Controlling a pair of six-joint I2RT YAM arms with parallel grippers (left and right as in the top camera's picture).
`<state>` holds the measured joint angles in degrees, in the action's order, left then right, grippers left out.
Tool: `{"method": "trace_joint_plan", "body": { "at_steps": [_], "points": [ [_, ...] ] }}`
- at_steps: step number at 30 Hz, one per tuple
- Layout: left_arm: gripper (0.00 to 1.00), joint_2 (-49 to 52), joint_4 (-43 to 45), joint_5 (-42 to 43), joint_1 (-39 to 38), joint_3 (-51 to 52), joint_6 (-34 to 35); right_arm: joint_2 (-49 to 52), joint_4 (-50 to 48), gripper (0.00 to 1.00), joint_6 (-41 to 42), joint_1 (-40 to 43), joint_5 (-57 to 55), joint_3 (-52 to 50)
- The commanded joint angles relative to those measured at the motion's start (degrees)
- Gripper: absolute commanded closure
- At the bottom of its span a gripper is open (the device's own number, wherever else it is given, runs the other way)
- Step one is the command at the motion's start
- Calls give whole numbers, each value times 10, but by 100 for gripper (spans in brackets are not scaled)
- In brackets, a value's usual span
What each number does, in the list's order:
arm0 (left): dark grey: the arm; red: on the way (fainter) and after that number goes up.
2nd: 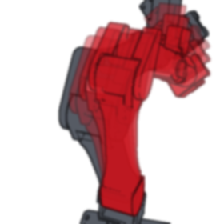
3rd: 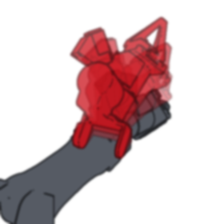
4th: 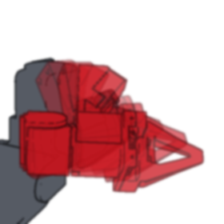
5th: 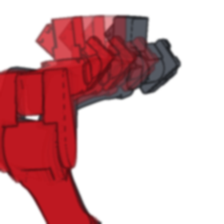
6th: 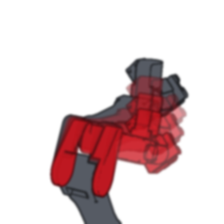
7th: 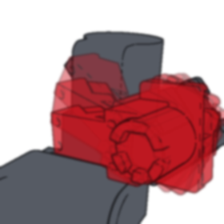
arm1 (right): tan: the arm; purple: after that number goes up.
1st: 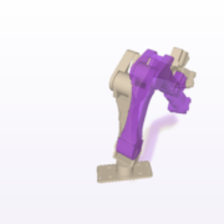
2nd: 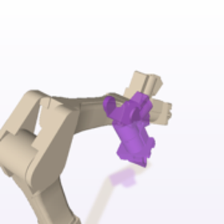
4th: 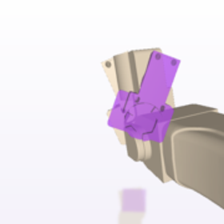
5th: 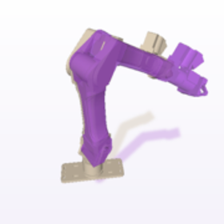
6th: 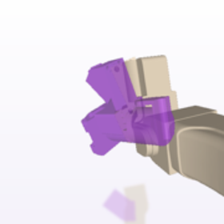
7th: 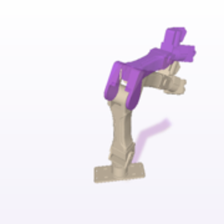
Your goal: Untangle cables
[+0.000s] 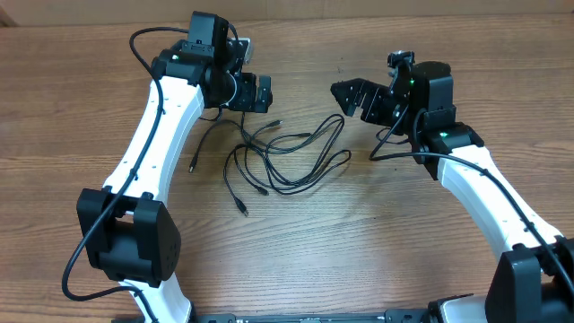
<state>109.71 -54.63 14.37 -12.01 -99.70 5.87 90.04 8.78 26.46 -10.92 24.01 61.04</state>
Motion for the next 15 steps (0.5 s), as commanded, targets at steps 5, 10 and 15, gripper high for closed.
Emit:
{"method": "trace_joint_plan", "body": {
  "at_steps": [5,10,15],
  "points": [
    [0,-10,0,1,-3,-5,5,14,6,0,-12,-3,-4,6],
    [0,-10,0,1,-3,-5,5,52,5,0,-12,-3,-21,6],
    [0,-10,0,1,-3,-5,5,100,-34,0,-12,-3,17,6]
  ]
}}
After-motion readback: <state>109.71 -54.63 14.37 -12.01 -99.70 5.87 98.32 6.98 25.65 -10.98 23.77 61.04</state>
